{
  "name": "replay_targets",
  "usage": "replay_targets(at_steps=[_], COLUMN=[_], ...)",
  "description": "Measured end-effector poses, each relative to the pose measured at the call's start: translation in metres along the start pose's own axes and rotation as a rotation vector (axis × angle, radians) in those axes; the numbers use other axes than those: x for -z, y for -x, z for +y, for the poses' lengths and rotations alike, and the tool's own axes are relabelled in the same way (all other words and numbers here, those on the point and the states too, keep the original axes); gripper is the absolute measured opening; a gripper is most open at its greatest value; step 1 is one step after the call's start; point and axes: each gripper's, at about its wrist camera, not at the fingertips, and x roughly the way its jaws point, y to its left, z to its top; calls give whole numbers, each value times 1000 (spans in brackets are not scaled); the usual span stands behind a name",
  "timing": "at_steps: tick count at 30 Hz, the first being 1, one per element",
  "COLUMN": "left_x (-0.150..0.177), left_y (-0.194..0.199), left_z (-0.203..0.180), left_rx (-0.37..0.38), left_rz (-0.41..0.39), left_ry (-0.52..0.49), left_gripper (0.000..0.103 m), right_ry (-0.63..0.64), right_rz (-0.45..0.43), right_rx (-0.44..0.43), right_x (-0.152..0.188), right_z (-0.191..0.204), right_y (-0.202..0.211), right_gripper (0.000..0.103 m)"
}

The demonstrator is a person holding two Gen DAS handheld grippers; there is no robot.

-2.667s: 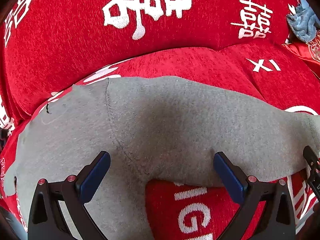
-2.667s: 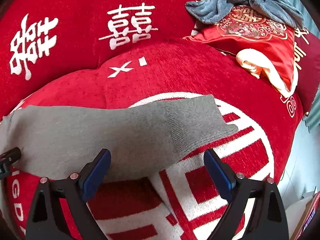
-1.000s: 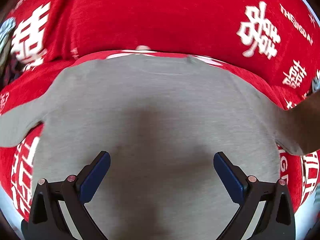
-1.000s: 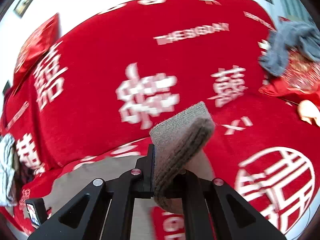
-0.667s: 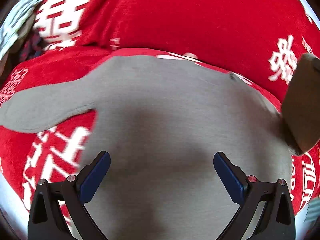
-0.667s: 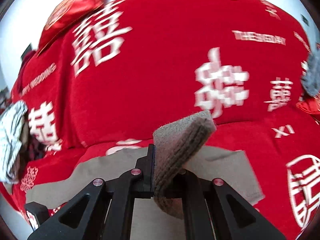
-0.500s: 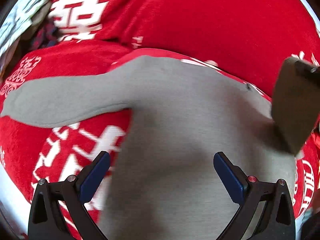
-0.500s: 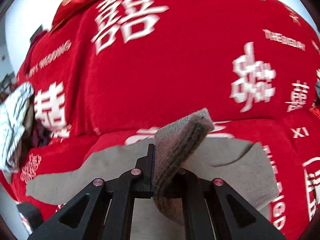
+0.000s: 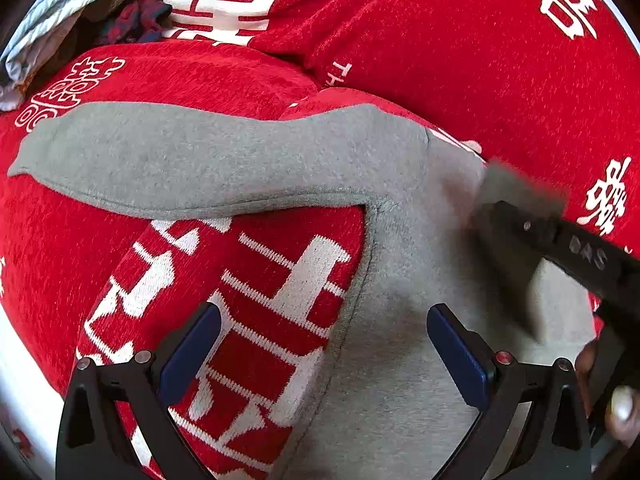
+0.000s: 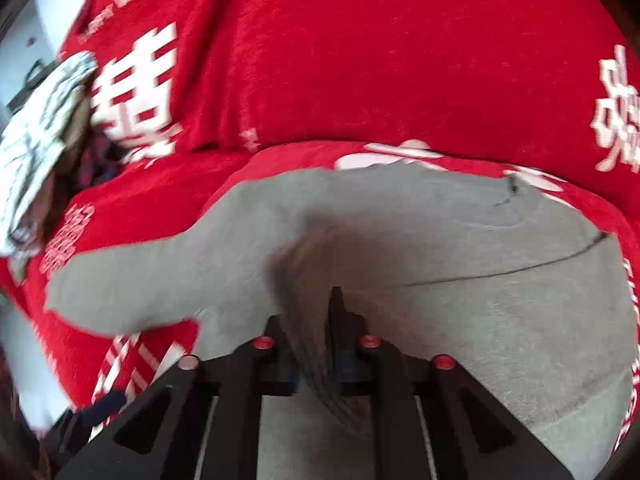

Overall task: Fold small clothes
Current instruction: 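Fold the held sleeve across the sweater body with the right gripper, release, then move the left gripper to the other sleeve cuff and grasp it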

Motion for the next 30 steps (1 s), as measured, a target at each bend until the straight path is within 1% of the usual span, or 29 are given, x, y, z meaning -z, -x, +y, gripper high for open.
replay_targets(at_steps=[1, 2, 3, 4, 5, 6, 7, 8, 10, 11, 12, 13, 14, 15, 16, 17, 18, 19, 20, 21, 22, 23, 25, 27, 28, 30], left_x=[0, 0, -1, -1, -2, -2, -2, 0, 3, 6, 10, 13, 16, 19, 21, 22, 23, 23, 21, 18, 13, 10, 4, 1, 1, 7], left_y=[3, 7, 11, 16, 21, 25, 27, 30, 26, 22, 11, 2, -8, -25, -35, -43, -48, -52, -58, -61, -63, -65, -65, -59, -54, -51], left_z=[-3, -6, -10, -17, -26, -35, -42, -55, -80, -93, -112, -124, -135, -150, -160, -168, -175, -179, -181, -180, -180, -179, -178, -174, -170, -167], left_rx=[3, 4, 6, 9, 20, 33, 41, 53, 79, 85, 89, 94, 97, 88, 72, 30, -24, -58, -79, -87, -92, -94, -91, -91, -79, -49], left_rz=[-7, -16, -26, -37, -43, -47, -52, -55, -39, -27, -4, 17, 42, 79, 94, 83, 53, 43, 43, 29, 15, 19, 30, 30, 14, 20], left_ry=[-2, -9, -18, -32, -49, -68, -85, -111, -158, -181, -217, -237, -256, -276, -291, -315, -349, -368, -374, -373, -375, -376, -375, -356, -330, -318], left_gripper=[103, 103, 103, 103, 103, 103, 103, 103, 103, 103, 103, 103, 103, 103, 103, 103, 103, 103, 103, 103, 103, 103, 103, 103, 103, 103], right_ry=[13, 24, 26, 23, 13, 9, 2, -2, -11, -14, -25, -51, -88, -114, -157, -177, -184, -170, -153, -147, -150, -175, -217, -214, -210, -188], right_rz=[-3, -20, -32, -50, -84, -105, -136, -147, -150, -125, -97, -63, -31, -13, 15, 32, 34, -9, -19, -13, -15, -16, -13, 20, 7, -64], right_rx=[-17, -46, -62, -79, -80, -74, -65, -53, 35, 143, 213, 262, 281, 283, 288, 299, 292, 279, 293, 308, 327, 320, 296, 311, 303, 235], right_x=[1, 1, 0, -1, -1, -1, 2, 3, 8, 14, 19, 25, 30, 33, 39, 42, 44, 43, 39, 36, 31, 26, 15, 10, 10, 18], right_z=[0, -4, -6, -11, -23, -28, -46, -58, -88, -112, -130, -150, -169, -181, -200, -213, -221, -224, -226, -228, -232, -240, -251, -246, -240, -221], right_y=[5, 15, 20, 28, 44, 50, 64, 70, 78, 76, 71, 65, 59, 55, 47, 39, 33, 32, 29, 25, 21, 15, 7, 10, 17, 35], right_gripper=[28, 40, 48, 61, 66, 67, 67, 67, 67, 67, 67, 67, 67, 67, 67, 67, 67, 67, 67, 67, 71, 74, 74, 74, 74, 74])
